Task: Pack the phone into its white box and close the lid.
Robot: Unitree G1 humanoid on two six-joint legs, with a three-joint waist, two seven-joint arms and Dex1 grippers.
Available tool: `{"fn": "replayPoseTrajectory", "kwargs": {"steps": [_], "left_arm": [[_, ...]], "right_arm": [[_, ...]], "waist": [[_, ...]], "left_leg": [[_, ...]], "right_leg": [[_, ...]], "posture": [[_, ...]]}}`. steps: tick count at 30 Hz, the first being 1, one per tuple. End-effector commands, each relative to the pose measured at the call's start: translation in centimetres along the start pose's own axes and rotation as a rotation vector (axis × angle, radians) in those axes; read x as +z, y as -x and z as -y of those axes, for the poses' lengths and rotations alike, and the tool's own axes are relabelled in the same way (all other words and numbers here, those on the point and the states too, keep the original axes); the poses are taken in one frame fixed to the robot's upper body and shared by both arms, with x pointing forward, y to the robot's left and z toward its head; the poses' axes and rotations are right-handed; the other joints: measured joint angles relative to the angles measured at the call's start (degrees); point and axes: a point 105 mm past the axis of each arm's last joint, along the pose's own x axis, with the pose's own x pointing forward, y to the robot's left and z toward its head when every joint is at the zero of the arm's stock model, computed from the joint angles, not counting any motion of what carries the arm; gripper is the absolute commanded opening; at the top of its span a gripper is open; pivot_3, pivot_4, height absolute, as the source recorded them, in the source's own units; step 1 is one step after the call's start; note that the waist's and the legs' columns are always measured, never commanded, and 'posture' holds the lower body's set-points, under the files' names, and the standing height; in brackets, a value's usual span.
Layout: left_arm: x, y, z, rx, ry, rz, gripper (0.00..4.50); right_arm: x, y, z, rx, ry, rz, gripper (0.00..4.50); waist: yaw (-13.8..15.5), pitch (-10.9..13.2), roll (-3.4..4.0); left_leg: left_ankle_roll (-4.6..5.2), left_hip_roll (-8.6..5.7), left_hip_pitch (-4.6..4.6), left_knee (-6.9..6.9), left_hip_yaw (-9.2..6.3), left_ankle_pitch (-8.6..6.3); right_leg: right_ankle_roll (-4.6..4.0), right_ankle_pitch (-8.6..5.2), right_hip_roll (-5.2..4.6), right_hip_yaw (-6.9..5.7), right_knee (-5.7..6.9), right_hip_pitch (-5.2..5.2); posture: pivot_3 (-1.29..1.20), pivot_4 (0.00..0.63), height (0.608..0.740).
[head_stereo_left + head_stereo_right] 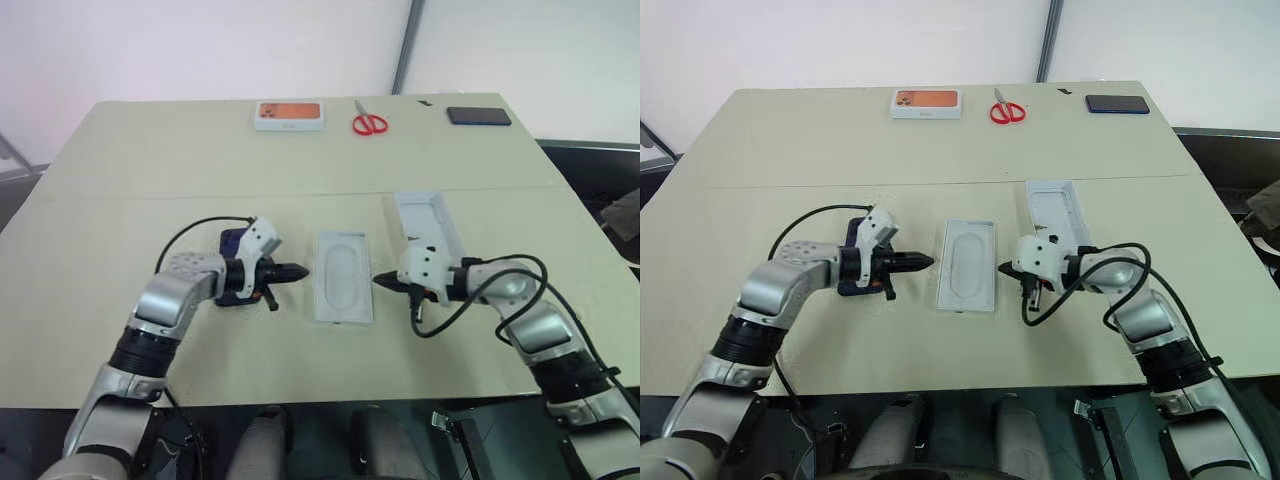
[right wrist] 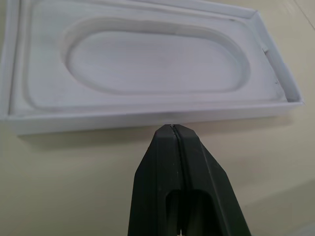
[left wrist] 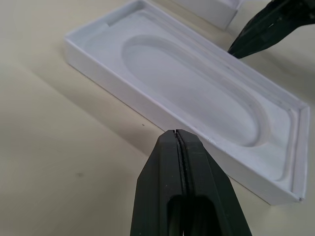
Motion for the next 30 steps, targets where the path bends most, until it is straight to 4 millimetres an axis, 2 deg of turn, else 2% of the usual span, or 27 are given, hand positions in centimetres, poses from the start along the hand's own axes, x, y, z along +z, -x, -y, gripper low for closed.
{"fn": "replayPoseTrajectory", "kwargs": {"steps": [1,4,7,8,11,15,17,21,27,30], "left_arm": [[2.3,1.6,-1.2,0.062,0.032,0.123,0.03],[3.5,3.1,-2.8,0.133,0.078,0.199,0.03],[3.7,4.3,-3.9,0.183,0.082,0.216,0.03],[3.7,4.7,-4.4,0.205,0.091,0.222,0.27],[3.5,5.8,-5.2,0.238,0.114,0.237,1.42],[3.1,6.9,-5.7,0.27,0.139,0.238,3.59],[2.9,7.5,-5.7,0.267,0.177,0.248,4.43],[1.6,8.9,-6.2,0.321,0.202,0.213,4.43],[-0.9,11.1,-7.3,0.397,0.358,0.157,4.43],[-1.6,11.4,-7.2,0.395,0.437,0.135,4.43]], "right_arm": [[2.6,0.9,2.9,-0.114,0.037,0.094,0.0],[4.6,0.4,3.7,-0.134,-0.013,0.19,0.0],[6.1,-0.4,3.9,-0.137,-0.025,0.249,0.0],[6.7,-1.1,3.6,-0.123,-0.015,0.267,0.0],[8.1,-2.9,3.3,-0.122,0.018,0.304,0.0],[9.3,-4.5,3.0,-0.122,0.01,0.344,0.0],[10.0,-5.3,2.9,-0.129,0.009,0.359,0.0],[11.1,-7.4,2.1,-0.116,0.022,0.357,0.0],[12.9,-10.5,0.5,-0.077,0.007,0.363,0.0],[12.9,-11.7,-0.5,-0.04,0.028,0.332,0.0]], "waist": [[-0.07,0.0,0.0],[-0.14,0.0,0.0],[-0.06,0.0,0.0],[-0.04,0.0,0.0],[-0.12,0.0,0.0],[-0.05,0.0,0.0],[-0.09,0.0,0.0],[-0.32,0.0,0.01],[-0.4,0.0,0.0],[-0.23,-0.01,0.0]], "left_leg": [[0.0,0.01,0.0,0.0,0.0,0.0],[0.0,0.03,0.01,0.0,-0.01,0.0],[0.0,0.03,0.0,0.0,-0.02,0.0],[0.0,0.02,0.0,-0.01,-0.02,0.0],[0.0,0.01,0.0,-0.01,-0.02,0.0],[-0.01,0.01,0.0,-0.01,-0.02,0.0],[-0.01,0.0,0.0,0.0,-0.01,0.0],[-0.01,0.01,0.0,-0.03,-0.02,0.0],[-0.02,0.01,0.0,-0.05,-0.03,0.01],[-0.02,0.0,0.0,-0.05,-0.04,0.01]], "right_leg": [[0.0,0.0,0.0,0.0,0.0,-0.01],[0.0,0.0,0.02,0.0,0.01,-0.02],[0.0,0.0,0.02,-0.02,0.01,-0.01],[0.0,0.0,0.01,-0.02,0.0,-0.01],[0.0,0.0,0.0,-0.01,0.0,-0.02],[0.0,0.0,0.01,-0.01,0.02,-0.04],[0.0,0.0,0.0,0.0,0.02,-0.04],[-0.01,0.01,0.02,0.0,0.04,-0.08],[-0.01,0.0,0.03,0.02,0.12,-0.15],[-0.01,0.01,0.02,0.04,0.12,-0.16]], "posture": [[0.0,0.15,0.74],[0.0,0.15,0.74],[0.0,0.15,0.74],[0.0,0.15,0.74],[0.0,0.15,0.74],[0.0,0.15,0.74],[0.0,0.15,0.74],[0.0,0.15,0.74],[0.0,0.15,0.74],[0.0,0.15,0.74]]}}
